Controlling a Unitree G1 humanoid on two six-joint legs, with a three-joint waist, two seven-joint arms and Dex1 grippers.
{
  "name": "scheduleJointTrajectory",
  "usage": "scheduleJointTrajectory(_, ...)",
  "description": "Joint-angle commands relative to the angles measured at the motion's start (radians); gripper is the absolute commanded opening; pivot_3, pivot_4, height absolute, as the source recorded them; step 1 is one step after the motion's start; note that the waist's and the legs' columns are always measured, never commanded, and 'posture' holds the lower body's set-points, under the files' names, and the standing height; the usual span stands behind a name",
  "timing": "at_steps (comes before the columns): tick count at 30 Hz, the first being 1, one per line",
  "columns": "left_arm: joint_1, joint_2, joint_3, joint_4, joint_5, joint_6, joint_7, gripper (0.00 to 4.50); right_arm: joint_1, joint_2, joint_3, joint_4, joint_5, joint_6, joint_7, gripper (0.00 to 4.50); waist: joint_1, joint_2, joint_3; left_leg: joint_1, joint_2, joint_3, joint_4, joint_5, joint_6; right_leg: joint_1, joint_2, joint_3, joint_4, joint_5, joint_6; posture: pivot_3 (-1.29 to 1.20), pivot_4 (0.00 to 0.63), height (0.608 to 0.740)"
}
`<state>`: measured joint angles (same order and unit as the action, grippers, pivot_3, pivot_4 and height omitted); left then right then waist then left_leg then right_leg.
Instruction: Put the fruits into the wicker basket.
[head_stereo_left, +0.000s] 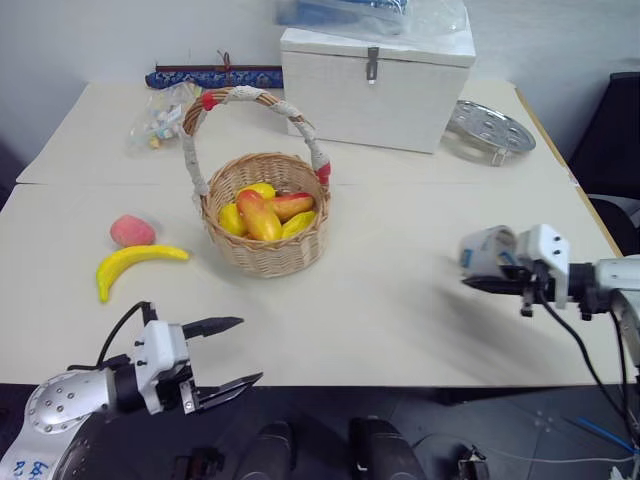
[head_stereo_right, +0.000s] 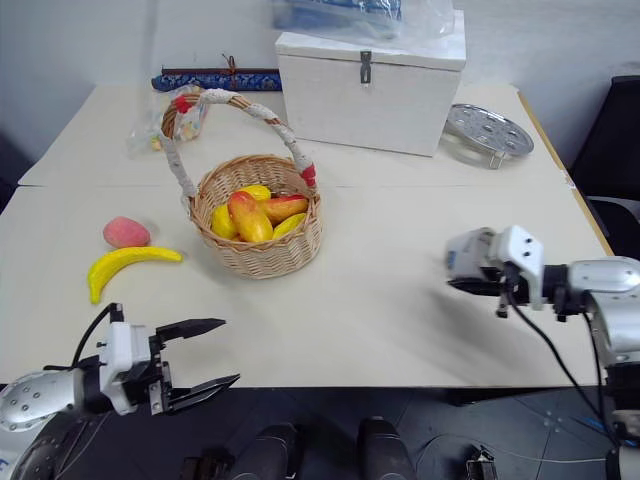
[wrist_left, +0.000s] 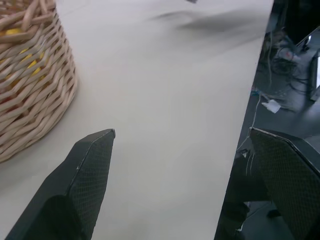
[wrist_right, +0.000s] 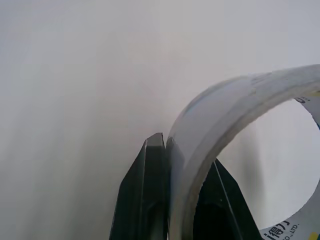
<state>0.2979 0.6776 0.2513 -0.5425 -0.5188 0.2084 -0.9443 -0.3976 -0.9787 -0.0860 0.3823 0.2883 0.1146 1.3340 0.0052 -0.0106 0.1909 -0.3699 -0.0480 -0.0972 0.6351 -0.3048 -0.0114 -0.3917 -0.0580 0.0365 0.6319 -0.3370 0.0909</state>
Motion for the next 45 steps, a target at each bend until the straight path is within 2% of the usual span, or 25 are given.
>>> scheduleJointTrajectory(1, -0.043, -0.004, -0.022, -0.026, -0.018, 0.010, 0.019, 4.50, -0.039, 0.001, 0.005, 0.140, -0.050, -0.115, 0.011, 0.07, -0.008, 0.000, 0.000, 0.000, 0.000, 0.000, 0.000, 0.000, 0.000, 0.000, 0.000, 0.000, 0.000, 0.000, 0.000, 0.00, 0.150, 0.740)
scheduleJointTrajectory(5, -0.067, -0.020, -0.052, -0.048, -0.018, 0.026, 0.048, 4.50, -0.077, 0.046, 0.019, 0.302, -0.112, -0.217, -0.047, 0.07, -0.021, 0.000, 0.000, 0.001, 0.000, 0.003, 0.002, 0.003, -0.004, 0.000, 0.001, 0.002, 0.003, 0.000, 0.000, 0.00, 0.150, 0.740)
scheduleJointTrajectory(10, -0.043, -0.023, -0.039, -0.042, -0.008, 0.016, 0.055, 4.50, -0.075, 0.037, -0.002, 0.344, -0.140, -0.315, -0.097, 1.72, -0.022, 0.001, 0.000, 0.000, 0.000, 0.003, 0.011, 0.001, -0.002, 0.001, 0.001, 0.003, 0.007, 0.001, 0.001, 0.00, 0.150, 0.740)
scheduleJointTrajectory(18, 0.028, -0.109, 0.049, 0.014, 0.004, -0.036, 0.147, 4.50, -0.001, -0.006, -0.147, 0.079, 0.036, -0.250, -0.023, 4.40, -0.011, 0.006, 0.003, 0.000, 0.000, 0.003, 0.012, 0.000, 0.001, 0.000, 0.001, 0.005, 0.010, 0.001, 0.002, 0.00, 0.150, 0.740)
scheduleJointTrajectory(24, 0.114, -0.162, 0.244, 0.096, 0.005, -0.101, 0.212, 4.50, -0.004, 0.082, -0.144, -0.151, 0.138, -0.198, -0.043, 4.45, -0.010, 0.005, 0.003, 0.001, 0.002, 0.004, 0.012, -0.001, 0.000, 0.000, 0.003, 0.005, 0.010, 0.001, 0.002, 0.00, 0.150, 0.740)
scheduleJointTrajectory(30, 0.226, -0.215, 0.489, 0.263, 0.030, -0.209, 0.285, 4.50, 0.099, 0.329, -0.017, -0.499, 0.324, -0.001, -0.137, 4.45, -0.007, 0.004, 0.003, -0.001, 0.003, 0.003, 0.012, -0.001, -0.001, -0.001, 0.003, 0.005, 0.009, 0.001, 0.001, 0.00, 0.150, 0.740)
scheduleJointTrajectory(32, 0.247, -0.244, 0.569, 0.314, -0.011, -0.204, 0.326, 4.50, 0.147, 0.414, 0.036, -0.577, 0.327, -0.024, -0.152, 4.45, -0.007, 0.004, 0.003, -0.001, 0.004, 0.002, 0.011, -0.002, -0.001, -0.001, 0.004, 0.004, 0.008, 0.001, 0.001, 0.00, 0.150, 0.740)
scheduleJointTrajectory(37, 0.304, -0.268, 0.670, 0.412, -0.051, -0.114, 0.406, 4.50, 0.214, 0.541, 0.110, -0.606, 0.231, -0.192, -0.164, 4.45, -0.004, 0.001, 0.001, -0.001, 0.003, 0.002, 0.013, -0.004, 0.001, 0.001, 0.002, 0.004, 0.006, 0.001, 0.001, 0.00, 0.150, 0.740)
scheduleJointTrajectory(40, 0.312, -0.255, 0.721, 0.403, -0.143, 0.013, 0.460, 4.50, 0.220, 0.573, 0.133, -0.575, 0.200, -0.323, -0.112, 4.45, -0.004, -0.004, -0.002, 0.000, 0.001, 0.001, 0.013, -0.004, 0.002, 0.002, 0.001, 0.003, 0.006, 0.001, 0.002, 0.00, 0.150, 0.740)
scheduleJointTrajectory(45, 0.289, -0.150, 0.770, 0.387, -0.198, 0.114, 0.467, 4.50, 0.204, 0.573, 0.130, -0.631, 0.301, -0.188, -0.162, 4.45, -0.006, -0.009, -0.005, 0.000, 0.003, -0.001, 0.012, -0.004, 0.000, 0.002, 0.001, 0.001, 0.007, 0.001, 0.000, 0.00, 0.150, 0.740)
